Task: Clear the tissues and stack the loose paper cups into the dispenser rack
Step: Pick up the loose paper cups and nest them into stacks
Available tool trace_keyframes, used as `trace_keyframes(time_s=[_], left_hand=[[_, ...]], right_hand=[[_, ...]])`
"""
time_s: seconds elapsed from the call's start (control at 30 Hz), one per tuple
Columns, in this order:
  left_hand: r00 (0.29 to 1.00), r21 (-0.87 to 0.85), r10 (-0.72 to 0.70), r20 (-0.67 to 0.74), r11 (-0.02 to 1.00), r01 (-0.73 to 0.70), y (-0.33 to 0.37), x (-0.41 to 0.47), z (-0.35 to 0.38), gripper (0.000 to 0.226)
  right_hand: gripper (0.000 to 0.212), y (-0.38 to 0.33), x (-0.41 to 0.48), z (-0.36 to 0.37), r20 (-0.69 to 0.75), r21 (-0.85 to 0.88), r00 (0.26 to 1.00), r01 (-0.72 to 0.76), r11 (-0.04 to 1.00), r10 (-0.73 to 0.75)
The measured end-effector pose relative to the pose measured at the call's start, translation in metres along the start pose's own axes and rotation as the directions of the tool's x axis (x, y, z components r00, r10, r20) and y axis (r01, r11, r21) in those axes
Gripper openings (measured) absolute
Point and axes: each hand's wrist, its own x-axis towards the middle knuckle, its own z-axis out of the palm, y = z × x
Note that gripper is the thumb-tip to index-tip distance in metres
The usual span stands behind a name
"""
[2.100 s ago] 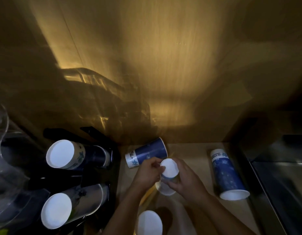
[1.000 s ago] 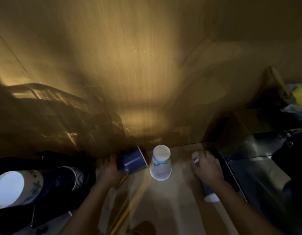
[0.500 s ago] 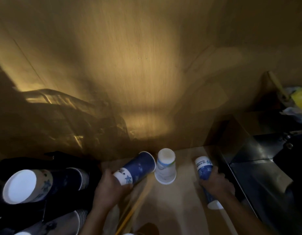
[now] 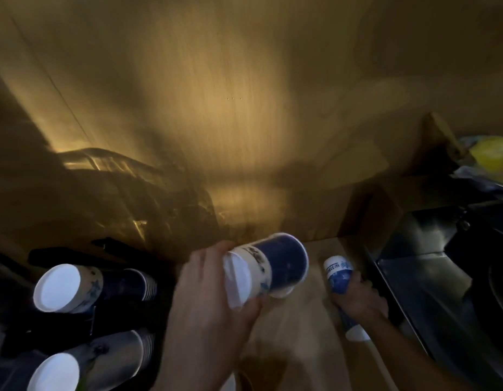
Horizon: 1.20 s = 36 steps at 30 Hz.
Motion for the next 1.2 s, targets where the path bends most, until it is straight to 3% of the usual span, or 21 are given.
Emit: trace_keyframes(time_s=[0.1,0.17,0.27,0.4,0.53,0.7,0.8,1.0,1.2], left_hand=[[0.985,0.029,0.070,0.157,0.997,-0.075,0.010,-0.015,0.036,0.074],[0.970,0.053,0.013,0.244,0.998,-0.027,0.005,-0.019,0.067,0.072],[0.916,0.083,-0.140,0.376,0.990,0.117,-0.012,-0.023,0.105,0.068],[0.856,0.182,-0.188,0.482,0.977,0.112,-0.030,-0.035,0.136,0.056],[0.880,-0.006,-0.127,0.457,0.989,0.146,-0.032,-0.042,0.149,0.049],[0.873,-0.255,-0.222,0.435,0.899,0.356,-0.036,-0.051,0.155,0.078],[0.868,-0.318,-0.242,0.433,0.860,0.398,-0.041,-0.056,0.157,0.071],[0.872,-0.435,-0.224,0.435,0.796,0.422,-0.050,-0.061,0.165,0.063],[0.890,-0.479,-0.184,0.417,0.788,0.387,-0.061,-0.062,0.169,0.067]], right_hand=[[0.083,0.003,-0.008,-0.003,0.002,0.140,1.000,-0.020,0.990,0.020],[0.084,0.005,-0.013,-0.008,0.000,0.314,1.000,-0.017,0.949,0.018],[0.087,0.004,-0.021,-0.020,-0.096,0.569,0.993,0.109,0.815,-0.065],[0.085,0.003,-0.036,-0.042,-0.273,0.712,0.954,0.285,0.641,-0.121],[0.088,0.004,-0.052,-0.061,-0.345,0.778,0.928,0.367,0.510,-0.141],[0.086,0.006,-0.079,-0.076,-0.447,0.805,0.866,0.499,0.320,-0.226],[0.087,0.006,-0.096,-0.079,-0.504,0.812,0.834,0.547,0.206,-0.225],[0.092,0.009,-0.124,-0.063,-0.446,0.762,0.787,0.584,0.279,-0.427],[0.095,0.015,-0.130,-0.040,-0.371,0.760,0.800,0.553,0.341,-0.471]])
